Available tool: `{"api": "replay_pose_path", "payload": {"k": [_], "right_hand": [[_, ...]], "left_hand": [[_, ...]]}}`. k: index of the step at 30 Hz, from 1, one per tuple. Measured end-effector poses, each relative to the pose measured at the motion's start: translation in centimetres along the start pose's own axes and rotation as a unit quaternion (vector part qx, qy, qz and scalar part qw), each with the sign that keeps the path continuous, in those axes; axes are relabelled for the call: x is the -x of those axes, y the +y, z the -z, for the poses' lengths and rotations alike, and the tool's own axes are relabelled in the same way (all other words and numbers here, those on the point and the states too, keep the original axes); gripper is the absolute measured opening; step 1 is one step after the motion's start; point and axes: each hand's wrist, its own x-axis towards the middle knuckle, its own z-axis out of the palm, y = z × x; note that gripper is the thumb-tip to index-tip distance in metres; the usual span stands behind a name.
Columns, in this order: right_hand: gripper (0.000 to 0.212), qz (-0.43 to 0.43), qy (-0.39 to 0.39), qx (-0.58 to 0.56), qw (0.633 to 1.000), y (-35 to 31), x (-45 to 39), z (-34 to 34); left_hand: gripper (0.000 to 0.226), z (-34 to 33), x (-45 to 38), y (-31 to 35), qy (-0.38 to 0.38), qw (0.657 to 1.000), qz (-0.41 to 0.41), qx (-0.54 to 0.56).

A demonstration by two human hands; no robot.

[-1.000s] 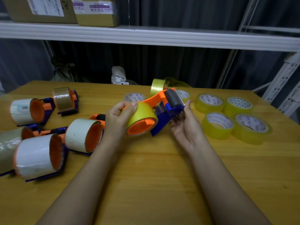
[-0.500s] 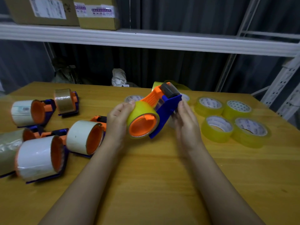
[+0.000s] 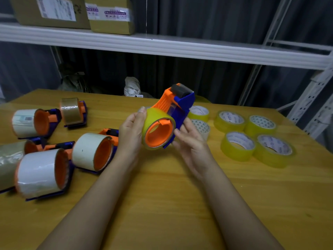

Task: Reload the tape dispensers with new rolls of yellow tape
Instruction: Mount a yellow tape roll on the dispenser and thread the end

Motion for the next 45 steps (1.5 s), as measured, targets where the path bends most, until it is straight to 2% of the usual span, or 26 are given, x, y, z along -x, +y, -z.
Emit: {"api": "replay_pose_path", "payload": {"k": [3, 6, 11, 13, 15, 17, 19, 21, 26, 29, 32, 35, 39, 43, 45], "right_hand": [[0.075, 0.022, 0.022, 0.140, 0.990, 0.4, -0.1, 0.0], [0.076, 0.021, 0.029, 0.176, 0.984, 0.5, 0.0, 0.0], [0.109, 0.033, 0.026, 0.190, 0.981, -0.8, -1.0, 0.0], [0.102, 0.034, 0.031, 0.197, 0.979, -1.3, -1.4, -0.5], [0.080, 0.037, 0.046, 0.197, 0.979, -1.6, -1.8, -0.7], [0.062, 0.035, 0.064, 0.187, 0.980, -1.7, -2.1, -0.9], [0.057, 0.025, 0.076, 0.185, 0.980, -1.8, -2.4, -0.8], [0.054, 0.009, 0.081, 0.199, 0.977, -1.8, -2.9, -1.2], [0.072, -0.052, 0.114, 0.221, 0.967, -2.2, -6.1, -4.4], [0.064, -0.111, 0.115, 0.211, 0.964, -2.4, -9.2, -6.8], [0.054, -0.165, 0.105, 0.148, 0.969, -1.9, -12.3, -9.1], [0.064, -0.202, 0.077, 0.123, 0.969, -0.4, -15.2, -10.8], [0.071, -0.251, 0.049, 0.131, 0.958, 1.6, -17.9, -11.9], [0.065, -0.261, 0.037, 0.158, 0.952, 3.4, -19.3, -12.6], [0.063, -0.268, 0.025, 0.180, 0.946, 4.3, -19.8, -12.8]], "left_hand": [[0.033, -0.1, -0.1, 0.1, 0.005, 0.999, -0.019, -0.027], [0.042, -0.4, -0.1, 0.5, -0.012, 0.998, -0.034, -0.053], [0.017, -1.5, 0.7, 1.1, -0.063, 0.993, -0.021, -0.098], [0.024, -1.6, 1.0, 1.2, -0.111, 0.990, -0.016, -0.089], [0.023, -1.6, 1.2, 1.7, -0.143, 0.985, -0.011, -0.096], [0.024, -1.4, 1.1, 2.6, -0.139, 0.983, -0.006, -0.118], [0.029, -1.0, 0.8, 3.6, -0.132, 0.978, 0.007, -0.162], [0.023, -0.2, 0.3, 4.6, -0.136, 0.965, 0.008, -0.223], [0.041, 2.4, -2.3, 6.9, -0.078, 0.943, 0.010, -0.323], [0.039, 4.1, -4.1, 8.3, -0.049, 0.928, 0.023, -0.369], [0.032, 5.7, -5.7, 9.3, -0.038, 0.911, 0.047, -0.408], [0.028, 7.3, -7.2, 9.9, -0.033, 0.895, 0.068, -0.439], [0.008, 8.5, -8.6, 10.4, -0.036, 0.876, 0.089, -0.473], [0.024, 9.8, -9.8, 9.9, -0.029, 0.866, 0.109, -0.488], [0.022, 10.4, -10.3, 9.4, -0.029, 0.860, 0.117, -0.496]]}}
